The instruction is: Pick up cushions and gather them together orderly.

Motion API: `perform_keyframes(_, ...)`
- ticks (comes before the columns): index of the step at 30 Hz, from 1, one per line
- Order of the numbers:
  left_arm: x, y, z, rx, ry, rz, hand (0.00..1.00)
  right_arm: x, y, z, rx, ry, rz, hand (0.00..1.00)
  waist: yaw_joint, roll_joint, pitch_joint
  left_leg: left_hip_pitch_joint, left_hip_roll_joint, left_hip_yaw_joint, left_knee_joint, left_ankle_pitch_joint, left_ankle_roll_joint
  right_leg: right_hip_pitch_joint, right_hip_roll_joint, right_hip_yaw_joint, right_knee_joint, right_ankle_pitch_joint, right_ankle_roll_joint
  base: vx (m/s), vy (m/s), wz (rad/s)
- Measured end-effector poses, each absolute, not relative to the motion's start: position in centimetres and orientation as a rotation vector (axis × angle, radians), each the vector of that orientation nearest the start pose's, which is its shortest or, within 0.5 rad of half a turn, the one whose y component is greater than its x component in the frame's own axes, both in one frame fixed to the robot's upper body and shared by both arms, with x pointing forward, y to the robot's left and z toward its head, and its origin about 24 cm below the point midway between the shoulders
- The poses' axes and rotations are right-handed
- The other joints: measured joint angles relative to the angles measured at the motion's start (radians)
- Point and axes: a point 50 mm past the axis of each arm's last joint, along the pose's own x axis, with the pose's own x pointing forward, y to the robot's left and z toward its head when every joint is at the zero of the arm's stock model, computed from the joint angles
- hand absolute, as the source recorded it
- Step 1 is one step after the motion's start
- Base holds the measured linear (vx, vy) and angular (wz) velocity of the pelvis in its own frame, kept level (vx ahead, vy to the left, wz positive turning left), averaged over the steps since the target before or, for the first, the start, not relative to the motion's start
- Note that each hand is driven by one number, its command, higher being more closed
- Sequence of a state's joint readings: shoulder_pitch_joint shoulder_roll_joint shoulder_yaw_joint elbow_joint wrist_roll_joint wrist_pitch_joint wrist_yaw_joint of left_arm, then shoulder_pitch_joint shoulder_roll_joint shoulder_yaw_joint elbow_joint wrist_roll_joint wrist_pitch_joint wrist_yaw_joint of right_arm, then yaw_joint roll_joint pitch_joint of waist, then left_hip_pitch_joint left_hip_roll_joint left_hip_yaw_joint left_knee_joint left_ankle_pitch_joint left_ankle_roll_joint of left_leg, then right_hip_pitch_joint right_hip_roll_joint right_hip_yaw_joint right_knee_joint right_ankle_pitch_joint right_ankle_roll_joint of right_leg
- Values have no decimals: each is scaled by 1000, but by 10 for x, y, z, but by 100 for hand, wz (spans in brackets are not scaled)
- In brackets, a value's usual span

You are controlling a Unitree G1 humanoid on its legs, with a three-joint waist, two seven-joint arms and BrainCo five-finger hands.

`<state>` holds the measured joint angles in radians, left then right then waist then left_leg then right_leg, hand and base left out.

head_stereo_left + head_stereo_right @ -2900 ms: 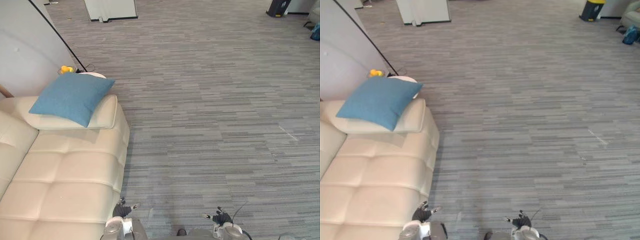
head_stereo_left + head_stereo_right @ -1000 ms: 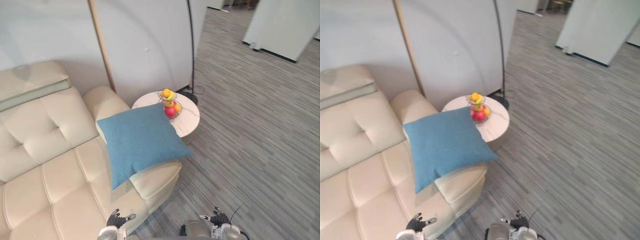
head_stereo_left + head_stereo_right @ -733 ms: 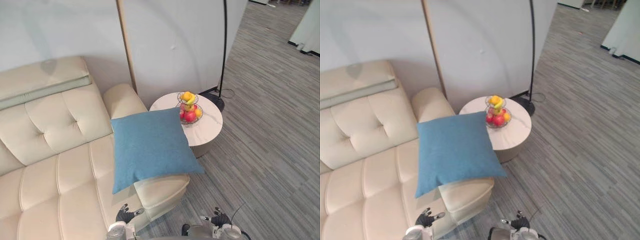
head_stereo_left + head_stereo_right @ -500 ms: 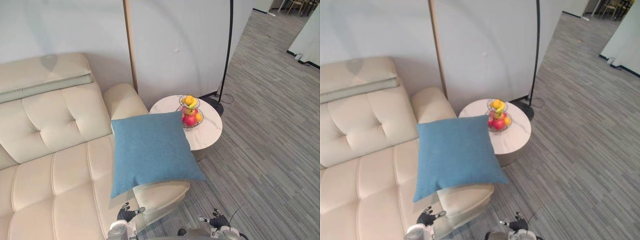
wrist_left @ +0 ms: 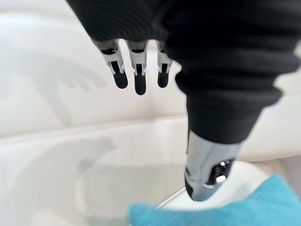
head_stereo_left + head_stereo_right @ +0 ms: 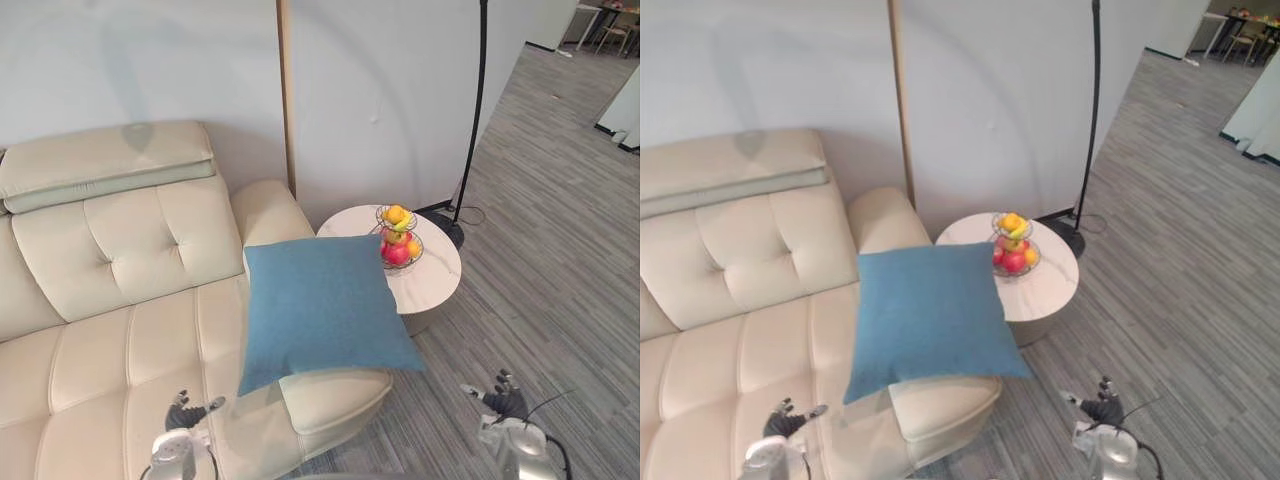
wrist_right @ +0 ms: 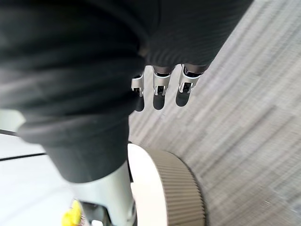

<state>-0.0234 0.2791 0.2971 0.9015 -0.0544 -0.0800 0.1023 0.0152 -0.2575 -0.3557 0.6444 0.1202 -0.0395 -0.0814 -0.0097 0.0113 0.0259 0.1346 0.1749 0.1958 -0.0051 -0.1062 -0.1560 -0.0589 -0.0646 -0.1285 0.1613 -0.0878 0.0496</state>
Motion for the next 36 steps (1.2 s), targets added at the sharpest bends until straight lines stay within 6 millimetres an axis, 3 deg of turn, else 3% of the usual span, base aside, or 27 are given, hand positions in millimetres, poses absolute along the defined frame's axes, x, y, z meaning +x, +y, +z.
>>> perform_keyframes(5,199,300,-74,143,593,490,0,220,-301,-43,-53,437,-499,0,0,7,47,-47,-9,-16,-9,22,4,-36,-6,-5,-16,23,-1,-27,-4,4)
perform_keyframes(6,216,292,-65,145,547,457,0,237,-291,-35,-49,399,-457,0,5,7,66,-77,-14,-15,-4,32,5,-74,-12,-6,8,23,-2,-37,-6,3)
perform_keyframes(8,236,282,-53,141,485,418,0,254,-281,-26,-55,361,-416,0,8,2,101,-115,-18,-21,26,32,5,-109,-22,-3,39,21,-4,-62,-16,10)
perform_keyframes(11,283,251,-21,124,338,324,0,294,-251,2,-64,257,-310,0,18,-9,170,-243,-19,-54,134,32,5,-210,-39,-13,116,14,-15,-107,-55,25)
perform_keyframes(18,320,199,6,32,222,221,0,337,-201,42,-73,124,-185,0,41,-12,242,-436,9,-59,297,-8,2,-379,-47,-20,261,-27,-40,-164,-72,12)
perform_keyframes(19,328,189,14,24,198,196,100,343,-192,49,-73,104,-166,100,44,-14,262,-470,10,-67,314,-8,2,-409,-49,-21,279,-27,-42,-175,-61,10)
perform_keyframes(22,342,180,30,2,152,202,100,357,-171,67,-69,58,-133,100,46,-14,287,-527,15,-68,330,-3,4,-464,-51,-28,289,-20,-47,-148,-39,1)
perform_keyframes(27,361,179,61,-3,70,220,100,373,-164,101,-80,-33,-134,100,46,-12,304,-600,26,-67,333,18,3,-527,-42,-33,273,16,-65,-39,-20,-1)
perform_keyframes(36,369,164,85,-37,-18,166,100,376,-158,112,-19,-75,-113,100,49,-12,304,-588,29,-66,318,35,-7,-512,-37,-36,253,24,-67,69,3,0)
